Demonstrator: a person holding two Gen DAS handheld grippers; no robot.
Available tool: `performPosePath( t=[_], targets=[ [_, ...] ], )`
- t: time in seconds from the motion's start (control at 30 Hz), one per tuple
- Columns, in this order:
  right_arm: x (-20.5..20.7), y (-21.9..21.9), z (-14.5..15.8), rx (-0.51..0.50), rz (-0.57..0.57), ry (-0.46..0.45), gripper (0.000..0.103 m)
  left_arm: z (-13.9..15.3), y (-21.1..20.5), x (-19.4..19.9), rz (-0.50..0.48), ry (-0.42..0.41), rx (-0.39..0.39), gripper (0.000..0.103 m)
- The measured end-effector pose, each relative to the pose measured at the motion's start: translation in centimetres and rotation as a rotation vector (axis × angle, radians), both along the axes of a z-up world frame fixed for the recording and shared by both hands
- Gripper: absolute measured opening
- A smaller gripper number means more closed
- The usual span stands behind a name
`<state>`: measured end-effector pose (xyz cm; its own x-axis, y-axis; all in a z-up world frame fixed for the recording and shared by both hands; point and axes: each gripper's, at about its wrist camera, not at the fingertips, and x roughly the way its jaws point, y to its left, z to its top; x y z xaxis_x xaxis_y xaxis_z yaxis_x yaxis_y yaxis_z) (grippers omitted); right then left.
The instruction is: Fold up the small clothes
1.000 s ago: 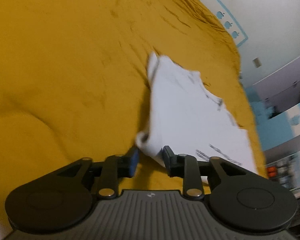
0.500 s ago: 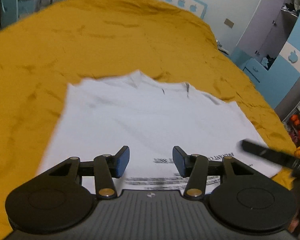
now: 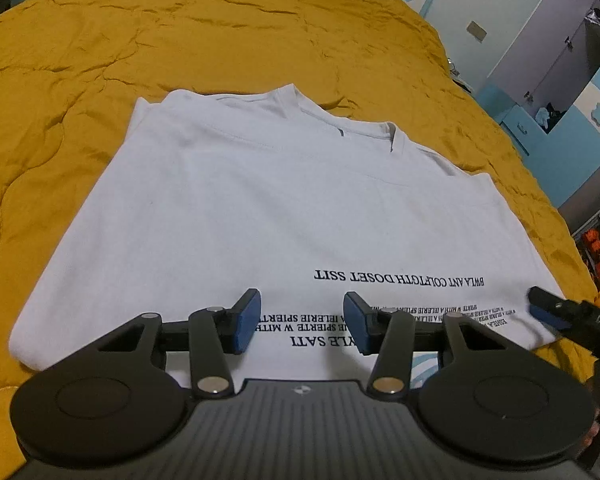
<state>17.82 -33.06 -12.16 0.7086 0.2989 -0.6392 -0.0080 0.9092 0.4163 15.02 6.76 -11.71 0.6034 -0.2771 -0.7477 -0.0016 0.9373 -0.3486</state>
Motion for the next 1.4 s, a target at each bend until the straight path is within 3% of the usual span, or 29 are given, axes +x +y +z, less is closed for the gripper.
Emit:
performPosePath(
  t=[0.07, 0.2, 0.37, 0.43, 0.53, 0.63, 0.73, 0.83, 0.97, 1.2, 1.33, 1.4],
  targets=[
    [0.1, -1.7, -0.2, -0.017, -0.047, 0.004, 0.046, -0.2, -0.2, 0.4, -0.005, 0.002, 0.004, 0.057],
    [-0.8, -4.4, -0.9, 0.051, -0.076, 0.032, 0.046, 0.2, 0.1, 0.0, 0.0, -0.001, 0.007, 0.057],
    [-0.8, -2.9, -0.7, -0.028, -0.041, 0.009, 0.052, 0.7, 3.5, -2.6, 0.096, -0.017, 0.045, 0.064],
    [-0.8, -2.6, -0.8, -0.042, -0.031, 0.001, 0.057, -0.3, 5.5, -3.4, 0.119, -0.013, 0.011, 0.061],
    [-0.1, -1.6, -1.2, -0.066, -0.019, -0.002, 0.06, -1.9, 8.2, -4.4, 0.154, -0.037, -0.108, 0.045],
    [0.1, -1.3, -1.4, -0.084, -0.008, 0.0, 0.061, -2.0, 9.0, -3.9, 0.16, -0.015, -0.149, 0.042],
    [0.4, -1.1, -0.3, -0.093, -0.001, -0.008, 0.062, 0.0, 8.4, -2.4, 0.132, 0.004, -0.099, 0.047],
    [1.9, -0.5, 1.3, -0.105, 0.032, -0.056, 0.062, 2.6, 7.1, -0.1, 0.075, -0.07, -0.042, 0.068],
    [6.8, 0.2, 2.6, -0.071, 0.056, -0.094, 0.062, 3.9, 5.3, 5.6, 0.011, -0.105, 0.019, 0.069],
    [16.7, 2.1, 1.0, -0.039, 0.105, -0.042, 0.063, 1.2, 3.3, 13.5, -0.018, -0.017, 0.071, 0.069],
    [19.8, 2.3, -0.2, -0.131, 0.086, -0.014, 0.064, -0.5, 3.8, 15.5, -0.005, 0.021, 0.108, 0.068],
    [20.7, 1.1, -1.3, -0.139, 0.047, 0.013, 0.063, -1.7, 5.0, 15.9, 0.008, 0.049, 0.051, 0.065]
  ],
)
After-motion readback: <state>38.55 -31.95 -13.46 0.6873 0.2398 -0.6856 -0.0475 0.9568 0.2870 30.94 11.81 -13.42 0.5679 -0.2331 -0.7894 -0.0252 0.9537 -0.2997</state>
